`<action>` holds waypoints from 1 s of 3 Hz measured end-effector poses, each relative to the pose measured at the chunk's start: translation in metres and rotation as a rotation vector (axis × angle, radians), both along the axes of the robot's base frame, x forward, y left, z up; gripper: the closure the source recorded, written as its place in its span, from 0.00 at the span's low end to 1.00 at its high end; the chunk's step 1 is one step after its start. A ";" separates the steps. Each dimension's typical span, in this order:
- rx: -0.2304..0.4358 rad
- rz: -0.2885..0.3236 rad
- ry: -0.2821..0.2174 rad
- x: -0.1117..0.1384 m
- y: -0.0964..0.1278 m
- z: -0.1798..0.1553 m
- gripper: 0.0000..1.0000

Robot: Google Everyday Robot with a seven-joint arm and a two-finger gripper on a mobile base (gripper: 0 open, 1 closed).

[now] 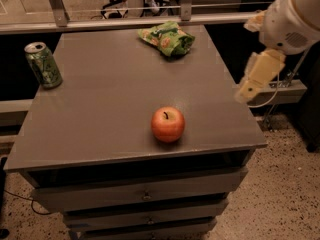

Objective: Move green rice chip bag near apple

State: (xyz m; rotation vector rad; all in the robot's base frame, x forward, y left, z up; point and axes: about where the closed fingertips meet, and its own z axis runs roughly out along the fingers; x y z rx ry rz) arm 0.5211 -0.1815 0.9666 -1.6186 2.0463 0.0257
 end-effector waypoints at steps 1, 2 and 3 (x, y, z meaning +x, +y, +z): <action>0.140 0.020 -0.089 0.069 0.027 0.004 0.00; 0.277 -0.010 -0.138 0.131 0.039 0.004 0.00; 0.277 -0.010 -0.138 0.131 0.039 0.004 0.00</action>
Offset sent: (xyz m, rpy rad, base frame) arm 0.1906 0.0484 0.0107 0.4180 -0.1870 -0.0509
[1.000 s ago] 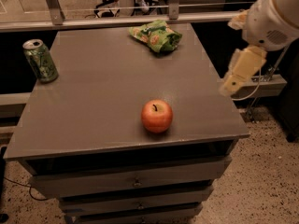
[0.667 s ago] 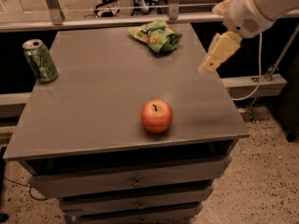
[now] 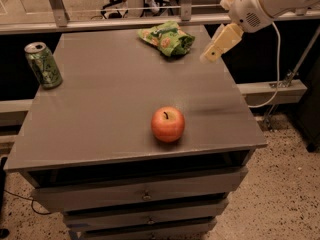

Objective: Move green rice chip bag near apple

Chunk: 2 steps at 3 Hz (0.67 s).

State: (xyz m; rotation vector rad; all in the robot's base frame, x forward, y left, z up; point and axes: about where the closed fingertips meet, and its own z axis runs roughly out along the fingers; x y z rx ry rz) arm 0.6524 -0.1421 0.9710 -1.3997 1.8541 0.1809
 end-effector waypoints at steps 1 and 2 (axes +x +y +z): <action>0.063 0.003 -0.007 0.009 0.013 -0.008 0.00; 0.164 0.002 -0.028 0.037 0.039 -0.022 0.00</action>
Offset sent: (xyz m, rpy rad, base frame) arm 0.0848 0.0675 -0.0379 0.3104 -0.0850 -0.0229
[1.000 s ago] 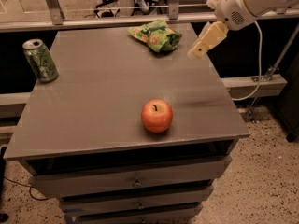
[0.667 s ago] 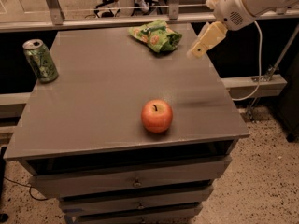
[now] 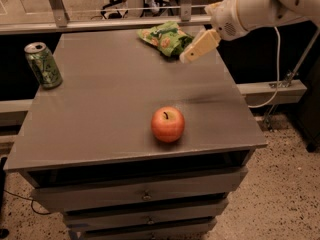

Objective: Move green rice chip bag near apple

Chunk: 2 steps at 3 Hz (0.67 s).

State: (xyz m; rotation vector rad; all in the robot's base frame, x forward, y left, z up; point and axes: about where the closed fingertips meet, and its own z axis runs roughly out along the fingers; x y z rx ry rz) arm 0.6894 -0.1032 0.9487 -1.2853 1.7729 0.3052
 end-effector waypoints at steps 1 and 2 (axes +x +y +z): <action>0.090 -0.028 -0.034 0.040 0.016 -0.008 0.00; 0.158 -0.067 -0.055 0.083 0.027 -0.018 0.00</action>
Offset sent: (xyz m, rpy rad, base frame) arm 0.1351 0.0347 -0.0273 0.2391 -0.0861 -0.1230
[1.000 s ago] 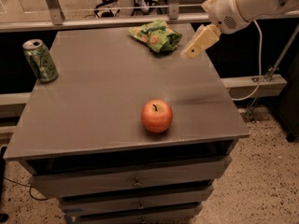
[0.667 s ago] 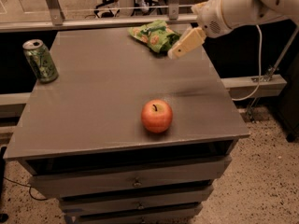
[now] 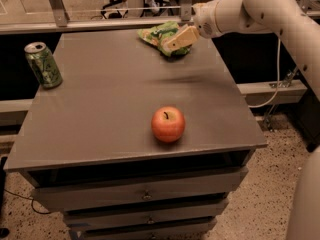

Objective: Move green rice chip bag near apple

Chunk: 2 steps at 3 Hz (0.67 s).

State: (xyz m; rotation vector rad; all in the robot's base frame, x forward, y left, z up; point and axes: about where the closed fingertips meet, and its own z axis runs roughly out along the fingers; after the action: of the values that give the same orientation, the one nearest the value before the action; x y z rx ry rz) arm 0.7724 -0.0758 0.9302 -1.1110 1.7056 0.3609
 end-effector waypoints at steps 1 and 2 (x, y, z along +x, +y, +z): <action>0.021 -0.037 0.022 0.031 0.007 -0.022 0.00; 0.025 -0.069 0.059 0.049 0.008 -0.046 0.00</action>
Offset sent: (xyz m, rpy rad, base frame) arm 0.0693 0.0025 -0.0705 0.0282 0.0997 -0.1169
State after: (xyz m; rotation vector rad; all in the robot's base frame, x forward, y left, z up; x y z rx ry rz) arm 0.8211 -0.0677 0.8844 -1.0300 1.7815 0.3740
